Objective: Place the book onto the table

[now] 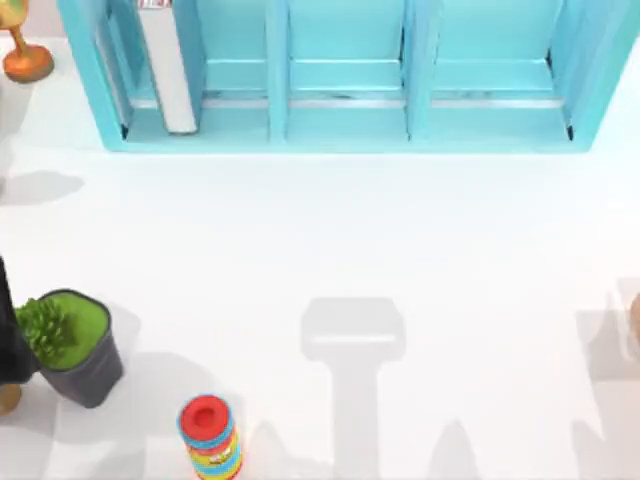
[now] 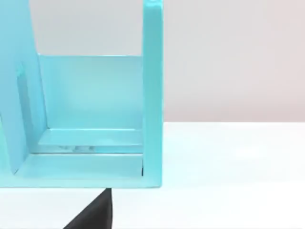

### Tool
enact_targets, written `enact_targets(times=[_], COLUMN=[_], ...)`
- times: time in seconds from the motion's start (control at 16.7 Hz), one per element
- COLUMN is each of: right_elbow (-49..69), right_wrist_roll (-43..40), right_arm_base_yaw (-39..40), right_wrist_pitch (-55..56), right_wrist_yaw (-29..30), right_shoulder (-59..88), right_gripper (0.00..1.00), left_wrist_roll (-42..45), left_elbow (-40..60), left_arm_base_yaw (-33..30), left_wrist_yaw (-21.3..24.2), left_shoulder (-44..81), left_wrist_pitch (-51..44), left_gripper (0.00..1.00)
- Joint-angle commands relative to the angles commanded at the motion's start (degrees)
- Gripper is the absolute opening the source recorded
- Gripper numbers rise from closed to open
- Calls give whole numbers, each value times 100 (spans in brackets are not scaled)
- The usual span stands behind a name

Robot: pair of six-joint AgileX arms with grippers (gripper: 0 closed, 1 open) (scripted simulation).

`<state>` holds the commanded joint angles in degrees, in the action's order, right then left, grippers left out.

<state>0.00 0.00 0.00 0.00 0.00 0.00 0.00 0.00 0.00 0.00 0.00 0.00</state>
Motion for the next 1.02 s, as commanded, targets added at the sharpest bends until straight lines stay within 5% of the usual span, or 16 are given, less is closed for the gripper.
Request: enact_targets(times=[0.48, 1.02], right_elbow=[0, 0], right_wrist_roll=[0, 0], right_arm_base_yaw=[0, 0], right_wrist_pitch=[0, 0], right_wrist_yaw=[0, 0], right_shoulder=[0, 0], right_gripper=[100, 100], left_wrist_roll=[-216, -395], left_elbow=[738, 2742], left_arm_base_yaw=[-224, -938], left_wrist_yaw=[-243, -1012], left_shoulder=[1243, 6714], left_wrist_pitch=[955, 3634], left_gripper=[100, 100])
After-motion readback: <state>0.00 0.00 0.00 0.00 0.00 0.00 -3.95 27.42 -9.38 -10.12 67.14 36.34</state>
